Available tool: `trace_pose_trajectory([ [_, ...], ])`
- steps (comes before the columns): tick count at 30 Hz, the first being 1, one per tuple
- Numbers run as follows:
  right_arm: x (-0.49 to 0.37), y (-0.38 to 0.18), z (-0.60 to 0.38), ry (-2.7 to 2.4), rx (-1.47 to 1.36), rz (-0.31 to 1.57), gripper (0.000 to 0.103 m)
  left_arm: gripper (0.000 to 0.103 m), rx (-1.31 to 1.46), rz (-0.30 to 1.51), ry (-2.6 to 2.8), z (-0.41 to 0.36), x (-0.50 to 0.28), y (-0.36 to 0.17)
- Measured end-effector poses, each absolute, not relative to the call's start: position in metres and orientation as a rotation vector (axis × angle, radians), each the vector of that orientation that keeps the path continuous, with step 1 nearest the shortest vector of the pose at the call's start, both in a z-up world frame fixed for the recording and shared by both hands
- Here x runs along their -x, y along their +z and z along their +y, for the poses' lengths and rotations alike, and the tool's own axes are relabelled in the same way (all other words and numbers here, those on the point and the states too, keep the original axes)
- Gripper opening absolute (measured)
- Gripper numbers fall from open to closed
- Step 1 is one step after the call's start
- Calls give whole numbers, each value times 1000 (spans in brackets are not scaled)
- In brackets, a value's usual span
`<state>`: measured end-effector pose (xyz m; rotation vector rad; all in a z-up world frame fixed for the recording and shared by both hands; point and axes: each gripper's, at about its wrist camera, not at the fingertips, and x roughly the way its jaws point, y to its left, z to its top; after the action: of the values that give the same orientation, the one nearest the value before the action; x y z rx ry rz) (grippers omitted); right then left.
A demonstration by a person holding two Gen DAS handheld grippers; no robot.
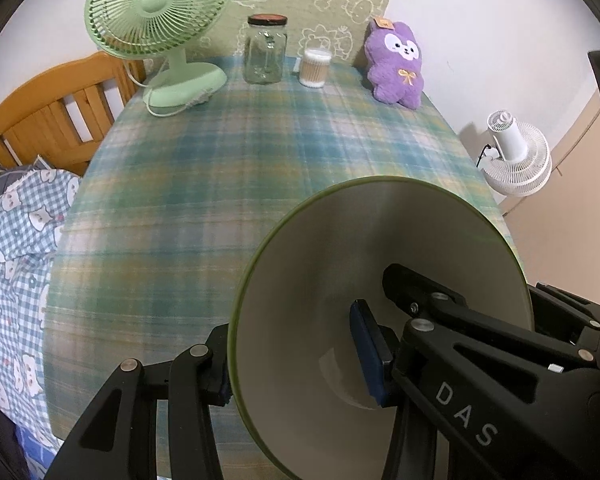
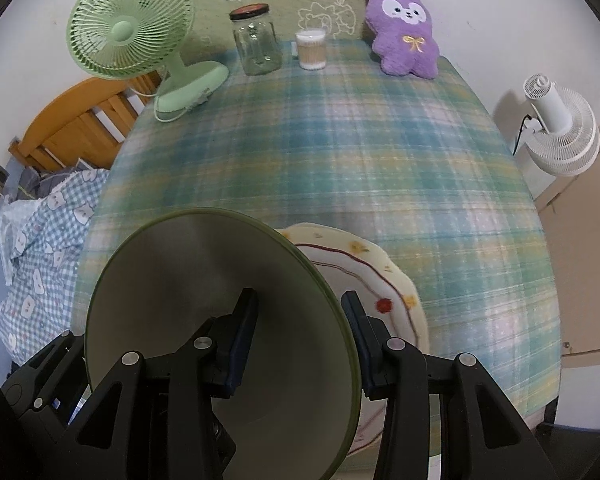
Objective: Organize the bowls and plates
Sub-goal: 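Carry the bowl over the red-rimmed plates and lower it onto them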
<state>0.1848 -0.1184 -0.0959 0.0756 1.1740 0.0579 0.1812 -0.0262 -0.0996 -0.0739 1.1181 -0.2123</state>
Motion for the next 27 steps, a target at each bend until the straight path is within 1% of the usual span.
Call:
trace_pose_trajectory([
  [14,-190,-119,-147,61,-46,1240,47,48,97,1188,-196,-59,-182,-121],
  [26,-197,-123,-147,88,-31,1229,46,49,93,1183,-154,-63,-189,-126],
  [27,-197,-123,-147,90,-33,1224,46,52,91,1184,-153,-63,-189,-126],
])
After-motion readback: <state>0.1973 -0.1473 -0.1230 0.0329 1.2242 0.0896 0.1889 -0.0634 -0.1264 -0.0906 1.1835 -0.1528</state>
